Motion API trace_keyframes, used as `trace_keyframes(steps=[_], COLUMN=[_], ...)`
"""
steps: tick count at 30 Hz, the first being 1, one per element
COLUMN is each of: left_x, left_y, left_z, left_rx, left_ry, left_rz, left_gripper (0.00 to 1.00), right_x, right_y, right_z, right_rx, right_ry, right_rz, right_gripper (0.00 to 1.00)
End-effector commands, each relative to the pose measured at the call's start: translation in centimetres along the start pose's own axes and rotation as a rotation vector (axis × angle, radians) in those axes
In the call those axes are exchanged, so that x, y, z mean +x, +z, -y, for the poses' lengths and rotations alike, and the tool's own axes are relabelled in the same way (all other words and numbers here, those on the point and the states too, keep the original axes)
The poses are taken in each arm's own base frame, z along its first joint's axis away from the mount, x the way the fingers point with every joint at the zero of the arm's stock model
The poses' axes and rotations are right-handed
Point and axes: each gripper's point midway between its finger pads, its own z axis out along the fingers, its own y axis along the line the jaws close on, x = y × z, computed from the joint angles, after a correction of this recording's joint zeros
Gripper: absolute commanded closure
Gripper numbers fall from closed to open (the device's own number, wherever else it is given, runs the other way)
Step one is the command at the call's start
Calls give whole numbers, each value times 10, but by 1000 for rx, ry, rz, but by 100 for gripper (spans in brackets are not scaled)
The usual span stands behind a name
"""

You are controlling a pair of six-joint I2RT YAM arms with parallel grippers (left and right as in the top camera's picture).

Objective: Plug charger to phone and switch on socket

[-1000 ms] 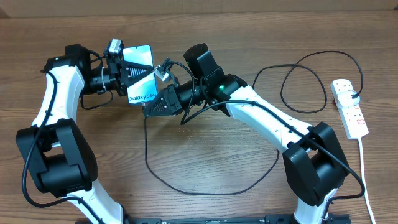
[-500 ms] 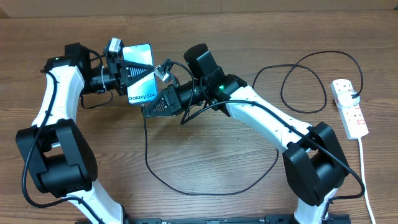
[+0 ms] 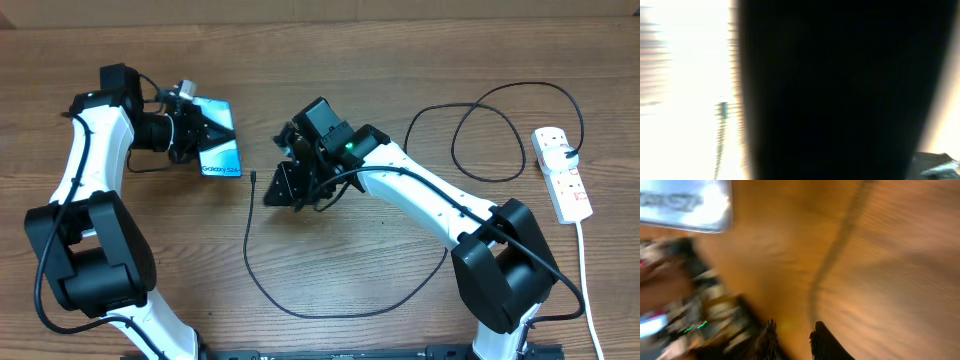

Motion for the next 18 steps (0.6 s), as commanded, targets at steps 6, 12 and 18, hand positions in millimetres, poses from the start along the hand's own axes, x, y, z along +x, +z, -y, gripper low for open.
trace_keyframes(steps=[6, 12, 18], left_x=[-10, -6, 3], left_y=[-17, -21, -25], left_z=[-52, -62, -73], left_rx=[-321, -382, -451], left_ry=[-139, -178, -202], left_rz=[91, 88, 67], left_gripper=[95, 96, 96], right_x=[-30, -44, -45], right_y=[-14, 18, 63], right_z=[54, 41, 47], right_rx=[398, 462, 613], right_ry=[28, -62, -163], right_rz=[222, 330, 422], right_gripper=[35, 0, 0])
